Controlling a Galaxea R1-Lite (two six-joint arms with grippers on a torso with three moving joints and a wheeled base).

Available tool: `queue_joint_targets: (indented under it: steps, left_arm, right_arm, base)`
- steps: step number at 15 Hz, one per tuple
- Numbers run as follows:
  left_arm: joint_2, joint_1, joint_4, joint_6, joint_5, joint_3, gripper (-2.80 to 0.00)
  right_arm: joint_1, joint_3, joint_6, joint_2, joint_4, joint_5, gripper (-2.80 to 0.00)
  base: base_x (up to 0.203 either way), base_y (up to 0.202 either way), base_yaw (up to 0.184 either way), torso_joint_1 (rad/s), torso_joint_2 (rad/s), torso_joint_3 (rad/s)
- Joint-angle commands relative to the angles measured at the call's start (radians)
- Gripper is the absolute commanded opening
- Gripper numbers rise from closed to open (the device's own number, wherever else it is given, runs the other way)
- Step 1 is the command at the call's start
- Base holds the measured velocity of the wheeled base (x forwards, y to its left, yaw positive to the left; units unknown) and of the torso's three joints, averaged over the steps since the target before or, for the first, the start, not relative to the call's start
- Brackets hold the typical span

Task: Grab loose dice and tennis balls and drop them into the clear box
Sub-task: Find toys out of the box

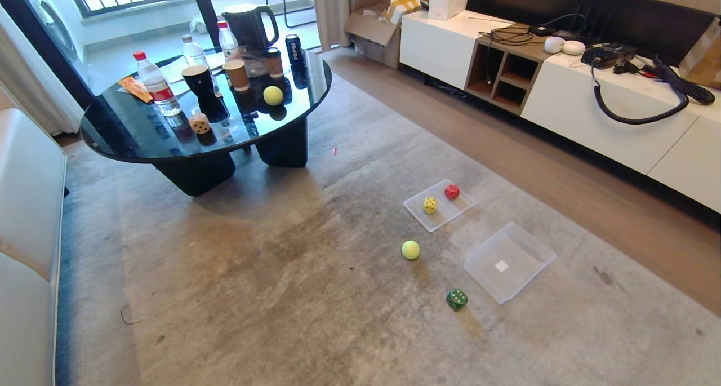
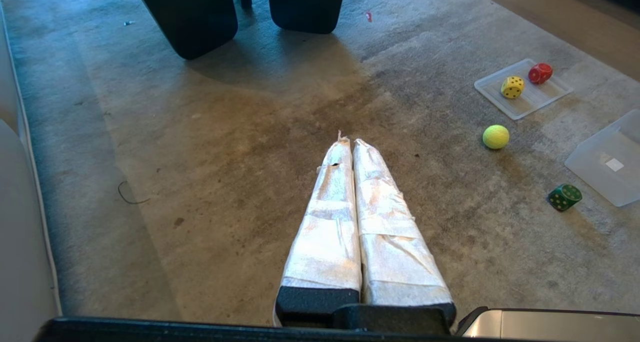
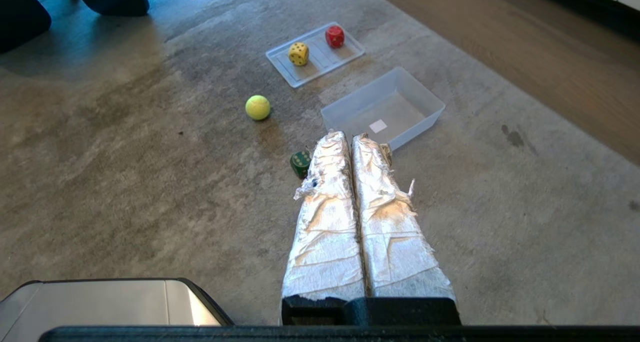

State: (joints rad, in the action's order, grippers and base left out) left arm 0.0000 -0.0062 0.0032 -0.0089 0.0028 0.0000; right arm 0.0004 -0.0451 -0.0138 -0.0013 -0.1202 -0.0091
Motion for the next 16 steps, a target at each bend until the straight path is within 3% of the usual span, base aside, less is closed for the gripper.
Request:
queue_joint_targets:
  steps: [1,16]
  left_arm:
    - [0.0,0.0,0.0,0.0,0.0,0.0,-2.8]
    - [0.0,0.0,0.0,-0.003,0.002,0.0,-2.8]
  right_arm:
    - [0.0,-0.001,0.0,0.0,-0.001,0.0,-2.8]
    - [0.0,-0.001,0.0,0.0,-0.001,0.0,-2.8]
  base:
    - [0.0,0.0,0.0,0.002,0.0,-0.197]
    - [0.0,0.0,0.0,0.003,0.0,-0.199]
